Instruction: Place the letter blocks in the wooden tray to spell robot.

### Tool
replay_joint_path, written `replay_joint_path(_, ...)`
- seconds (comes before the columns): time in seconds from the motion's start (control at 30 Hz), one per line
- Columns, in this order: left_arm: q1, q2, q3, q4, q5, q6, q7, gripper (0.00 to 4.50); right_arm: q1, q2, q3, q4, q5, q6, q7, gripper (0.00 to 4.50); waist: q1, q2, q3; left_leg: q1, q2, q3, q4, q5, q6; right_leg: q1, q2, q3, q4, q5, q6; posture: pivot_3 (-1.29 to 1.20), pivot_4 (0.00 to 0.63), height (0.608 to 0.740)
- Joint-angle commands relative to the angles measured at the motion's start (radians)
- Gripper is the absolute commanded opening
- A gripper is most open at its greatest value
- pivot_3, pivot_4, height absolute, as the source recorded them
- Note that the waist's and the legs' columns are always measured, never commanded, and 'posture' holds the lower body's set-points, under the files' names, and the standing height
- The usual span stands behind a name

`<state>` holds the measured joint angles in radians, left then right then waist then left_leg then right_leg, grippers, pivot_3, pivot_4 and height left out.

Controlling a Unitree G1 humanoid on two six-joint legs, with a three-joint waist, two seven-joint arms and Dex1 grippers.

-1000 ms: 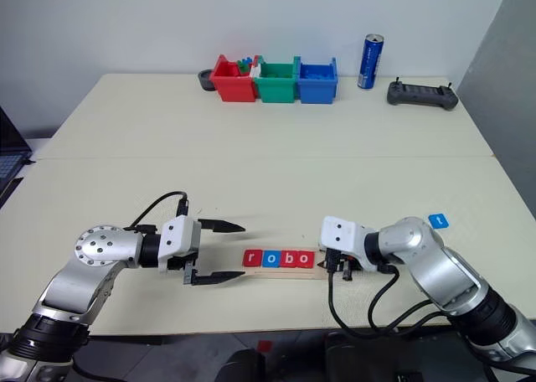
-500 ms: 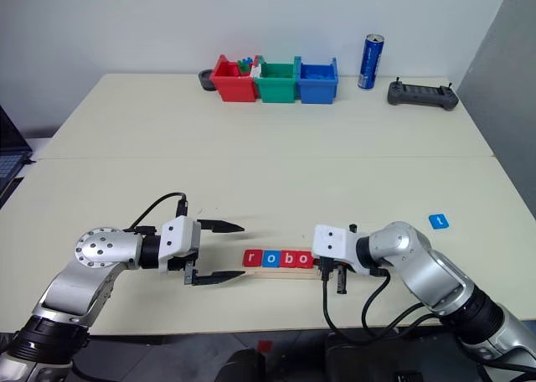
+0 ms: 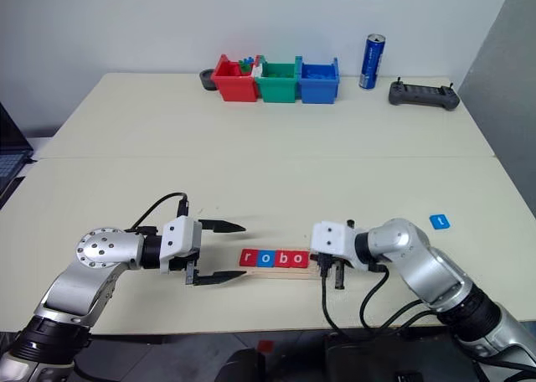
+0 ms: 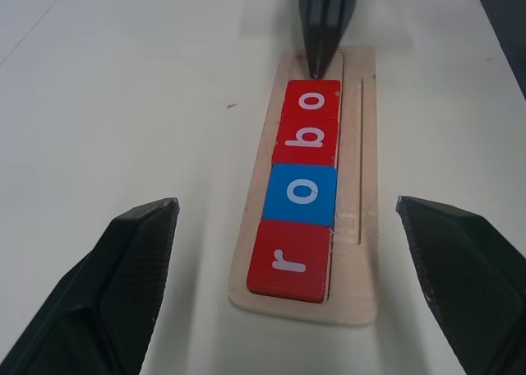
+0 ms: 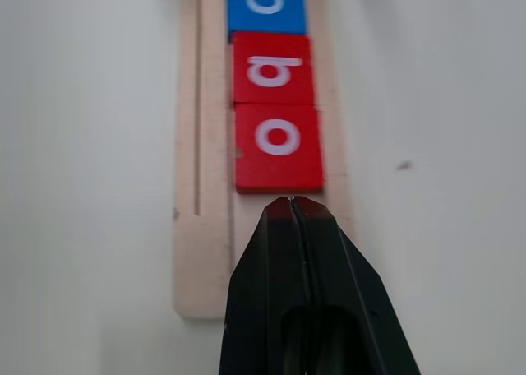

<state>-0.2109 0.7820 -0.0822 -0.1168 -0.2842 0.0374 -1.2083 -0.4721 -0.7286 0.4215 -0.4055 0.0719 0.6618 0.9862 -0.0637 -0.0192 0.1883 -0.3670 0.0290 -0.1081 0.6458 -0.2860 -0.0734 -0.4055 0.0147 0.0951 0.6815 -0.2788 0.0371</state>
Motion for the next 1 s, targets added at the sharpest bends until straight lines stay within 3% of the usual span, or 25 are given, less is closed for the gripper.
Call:
replay_joint_path(0.03,-0.004,0.001,0.011,-0.043,-0.003,-0.002,0.010,4.50,0.018,-0.018,-0.156,-0.086,0.051,0.052,-0.041,0.62,0.002,0.000,0.000,0.000,0.000,0.000,0.000,0.000,0.000,0.000,0.000,0.000,0.000,0.000,0.000,0.00,0.150,0.740)
replay_joint_path(0.27,-0.010,-0.006,0.009,-0.042,-0.009,0.000,0.011,4.50,0.284,0.118,-0.510,-0.167,0.094,0.169,-0.298,3.09,0.013,-0.001,0.000,-0.001,0.000,-0.001,-0.001,0.000,0.000,0.000,0.000,-0.001,0.000,0.000,0.000,0.00,0.150,0.740)
replay_joint_path(0.4,-0.013,-0.010,0.010,-0.032,-0.014,-0.004,0.004,4.50,0.408,0.223,-0.655,-0.170,0.100,0.113,-0.412,4.47,0.012,0.000,0.000,0.000,0.000,0.000,0.000,0.000,0.000,0.000,0.000,0.001,0.000,0.000,0.000,0.00,0.150,0.740)
replay_joint_path(0.67,-0.016,-0.011,0.016,-0.035,-0.035,0.010,-0.008,4.50,0.465,0.297,-0.800,-0.071,0.087,-0.004,-0.563,4.47,0.005,0.000,0.000,0.001,0.000,0.002,0.000,0.000,0.000,0.001,0.001,0.002,0.001,0.000,0.000,0.00,0.150,0.740)
replay_joint_path(1.0,-0.001,0.015,0.033,-0.041,-0.040,0.015,-0.023,4.50,0.360,0.267,-0.832,0.193,0.090,-0.023,-0.646,4.47,0.003,0.000,-0.001,0.002,0.000,0.002,0.000,0.000,0.000,0.001,0.001,0.002,0.001,0.000,0.000,0.00,0.150,0.740)
